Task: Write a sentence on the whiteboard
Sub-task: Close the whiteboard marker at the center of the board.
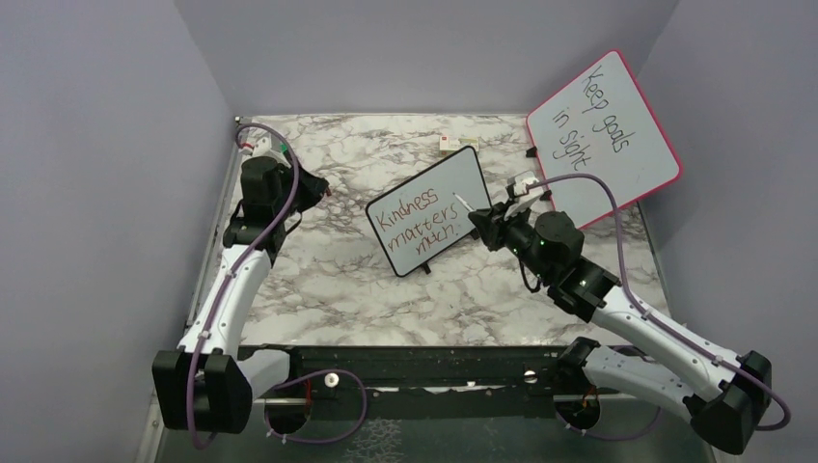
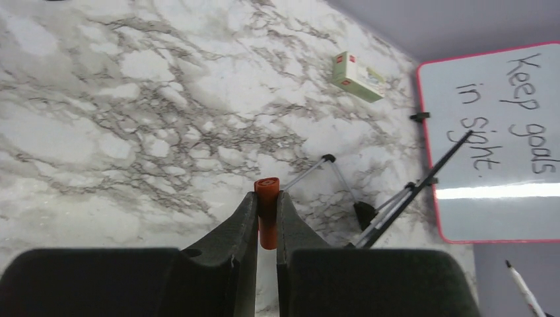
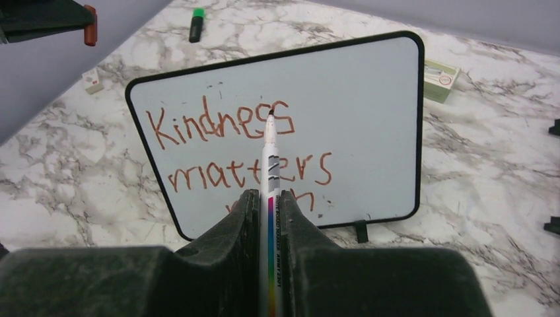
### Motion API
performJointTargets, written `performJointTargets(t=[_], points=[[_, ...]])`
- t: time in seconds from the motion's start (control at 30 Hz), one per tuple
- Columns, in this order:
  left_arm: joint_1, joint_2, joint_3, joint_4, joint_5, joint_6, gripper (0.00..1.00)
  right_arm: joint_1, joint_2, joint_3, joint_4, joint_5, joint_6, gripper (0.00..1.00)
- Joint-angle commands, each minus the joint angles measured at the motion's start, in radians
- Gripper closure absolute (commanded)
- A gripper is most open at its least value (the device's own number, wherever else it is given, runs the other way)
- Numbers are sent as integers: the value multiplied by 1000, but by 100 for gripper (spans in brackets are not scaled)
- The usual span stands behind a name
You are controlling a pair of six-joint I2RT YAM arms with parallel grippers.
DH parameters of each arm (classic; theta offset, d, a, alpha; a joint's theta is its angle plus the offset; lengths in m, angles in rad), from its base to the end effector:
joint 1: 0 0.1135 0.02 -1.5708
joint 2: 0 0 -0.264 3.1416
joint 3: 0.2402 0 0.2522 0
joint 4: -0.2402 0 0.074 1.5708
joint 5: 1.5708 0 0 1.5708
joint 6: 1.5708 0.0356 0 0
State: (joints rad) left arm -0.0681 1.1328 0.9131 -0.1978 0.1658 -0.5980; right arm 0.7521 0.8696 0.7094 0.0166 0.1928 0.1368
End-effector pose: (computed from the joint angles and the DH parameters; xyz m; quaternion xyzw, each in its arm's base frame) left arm 0.2589 -0.0236 0.3135 -0.1752 0.8181 -0.2432 0.4908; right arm 0.1572 0.1377 0.3198 -0.1678 0.7362 0.2144 0.6195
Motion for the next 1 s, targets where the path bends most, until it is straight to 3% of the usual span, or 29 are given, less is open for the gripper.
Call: performJointTargets(t=[0.0, 0.2, 0.53, 0.97], points=[[-43, -68, -27, 180, 122, -108, 100, 32, 42, -36, 251, -68, -28, 99], [-233, -101, -55, 327, 26, -167, 100, 90, 114, -81, 477, -63, -51, 99], [-427, -61, -54, 467, -142, -278, 100, 230, 154, -196, 798, 44, -189, 99], [-514, -35, -73, 538, -253, -459, 100, 325, 202, -258, 1010, 203, -332, 99]])
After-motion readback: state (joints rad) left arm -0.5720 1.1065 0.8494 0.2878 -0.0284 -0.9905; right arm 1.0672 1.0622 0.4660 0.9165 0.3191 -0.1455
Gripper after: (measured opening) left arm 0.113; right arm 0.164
